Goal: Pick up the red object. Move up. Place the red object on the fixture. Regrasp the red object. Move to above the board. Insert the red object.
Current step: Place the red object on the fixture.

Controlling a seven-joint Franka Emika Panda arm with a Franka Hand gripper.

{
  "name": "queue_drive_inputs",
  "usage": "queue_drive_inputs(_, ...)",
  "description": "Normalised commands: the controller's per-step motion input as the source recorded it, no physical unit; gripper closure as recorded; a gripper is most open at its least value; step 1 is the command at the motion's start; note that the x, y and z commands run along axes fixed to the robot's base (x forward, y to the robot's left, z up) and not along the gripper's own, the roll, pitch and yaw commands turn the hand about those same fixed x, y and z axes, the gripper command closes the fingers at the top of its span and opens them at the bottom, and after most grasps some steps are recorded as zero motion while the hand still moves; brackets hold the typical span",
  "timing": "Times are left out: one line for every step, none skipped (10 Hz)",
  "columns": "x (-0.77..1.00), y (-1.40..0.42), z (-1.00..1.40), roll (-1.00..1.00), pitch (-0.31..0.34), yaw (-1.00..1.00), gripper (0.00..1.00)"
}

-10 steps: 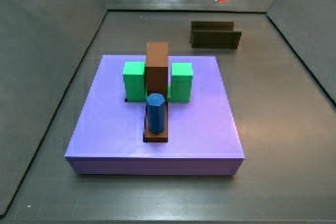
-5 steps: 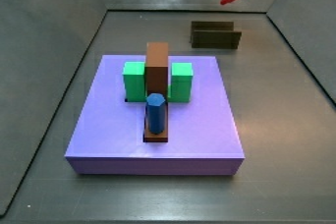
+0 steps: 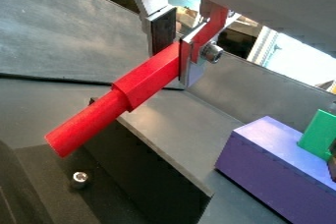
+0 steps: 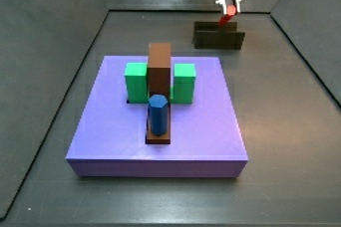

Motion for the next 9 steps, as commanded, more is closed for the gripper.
queue_drive_inputs(0.0,0.0,-0.21,0.32,0.0,0.0,1.0)
queue_drive_inputs(-0.02,0.0,-0.35,0.42,0.0,0.0,1.0)
queue_drive_inputs(-0.03,0.0,-0.35,0.46,0.0,0.0,1.0)
queue_drive_inputs(-0.01,0.0,-0.28,0.25,0.0,0.0,1.0)
queue_drive_inputs(0.0,0.0,-0.22,0.0,0.0,0.0,1.0)
queue_drive_inputs(0.0,0.0,-0.19,0.0,0.0,0.0,1.0)
queue_drive_inputs(0.0,0.0,-0.16,0.0,0.0,0.0,1.0)
queue_drive_inputs(0.0,0.0,0.0,0.0,0.0,0.0,1.0)
queue_drive_inputs(0.0,0.0,0.0,0.0,0.0,0.0,0.0)
